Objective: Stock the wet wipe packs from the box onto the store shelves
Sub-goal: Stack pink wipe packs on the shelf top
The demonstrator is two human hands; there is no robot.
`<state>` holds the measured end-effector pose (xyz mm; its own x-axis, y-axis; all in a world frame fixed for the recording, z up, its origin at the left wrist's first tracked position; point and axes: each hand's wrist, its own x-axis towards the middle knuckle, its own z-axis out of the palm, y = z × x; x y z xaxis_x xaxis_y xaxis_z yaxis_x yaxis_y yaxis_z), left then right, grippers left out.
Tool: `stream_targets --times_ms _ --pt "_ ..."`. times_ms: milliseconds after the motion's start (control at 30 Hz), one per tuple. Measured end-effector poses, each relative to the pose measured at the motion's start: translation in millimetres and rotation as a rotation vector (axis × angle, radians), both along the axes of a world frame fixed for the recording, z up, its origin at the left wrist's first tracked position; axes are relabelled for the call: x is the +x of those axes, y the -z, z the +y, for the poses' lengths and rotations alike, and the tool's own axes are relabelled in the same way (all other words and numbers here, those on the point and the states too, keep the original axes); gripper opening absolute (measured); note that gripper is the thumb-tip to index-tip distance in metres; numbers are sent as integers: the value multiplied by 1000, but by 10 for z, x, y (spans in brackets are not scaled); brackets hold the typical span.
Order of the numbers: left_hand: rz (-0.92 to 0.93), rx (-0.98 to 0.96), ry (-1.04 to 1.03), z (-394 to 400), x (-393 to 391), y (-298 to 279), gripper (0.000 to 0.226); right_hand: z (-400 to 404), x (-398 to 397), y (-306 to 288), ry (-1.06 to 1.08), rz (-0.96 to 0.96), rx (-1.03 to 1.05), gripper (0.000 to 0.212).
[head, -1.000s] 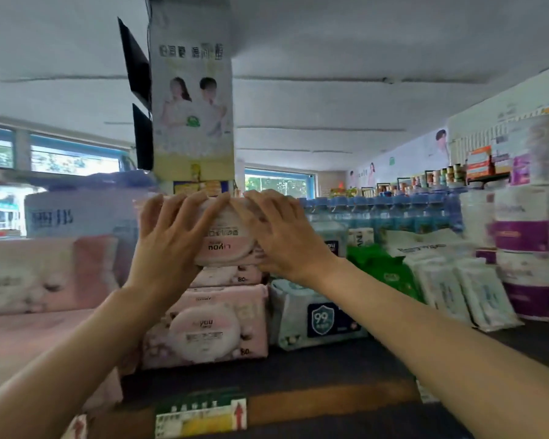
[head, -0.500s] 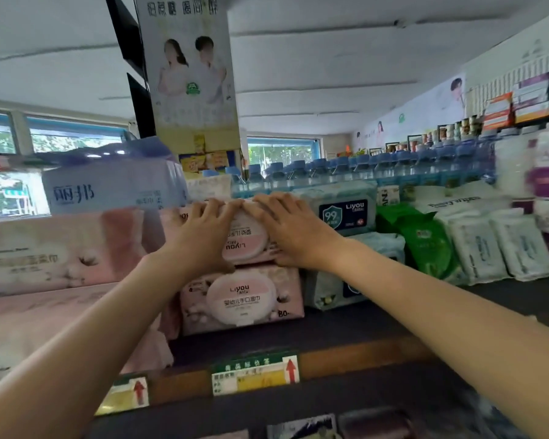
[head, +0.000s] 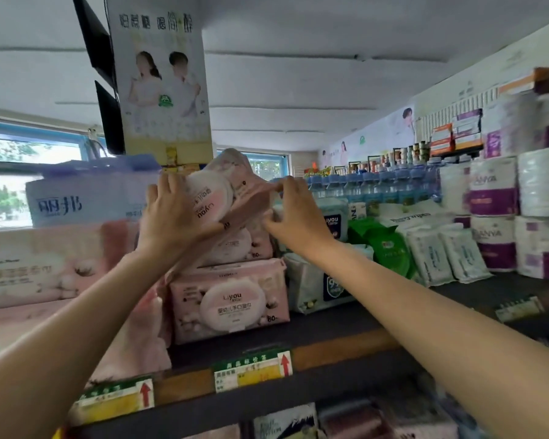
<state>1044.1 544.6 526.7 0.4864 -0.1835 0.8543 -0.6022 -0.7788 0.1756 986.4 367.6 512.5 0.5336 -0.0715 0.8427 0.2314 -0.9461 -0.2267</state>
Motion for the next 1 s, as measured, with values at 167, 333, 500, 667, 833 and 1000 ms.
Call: stream_targets --times_ms 167,333,500,667,833,1000 --pt "6 -315 156 -2 -160 -90 81 389 11 197 -428 347 353 98" --pt "118 -723 331 -107 -245 -387 86 429 -88 -70 -609 256 441 101" --pt "491 -1236 682 -358 -280 -483 91 278 -147 -368 -500 237 316 109" --pt "703 -1215 693 -474 -305 -441 54 40 -164 -381 -368 160 229 88" --pt "831 -1045 676 -225 -229 -422 86 -125 -187 -539 -430 93 205 49" --pt "844 -977 511 -33 -206 -141 68 -226 28 -760 -603 216 168 21"
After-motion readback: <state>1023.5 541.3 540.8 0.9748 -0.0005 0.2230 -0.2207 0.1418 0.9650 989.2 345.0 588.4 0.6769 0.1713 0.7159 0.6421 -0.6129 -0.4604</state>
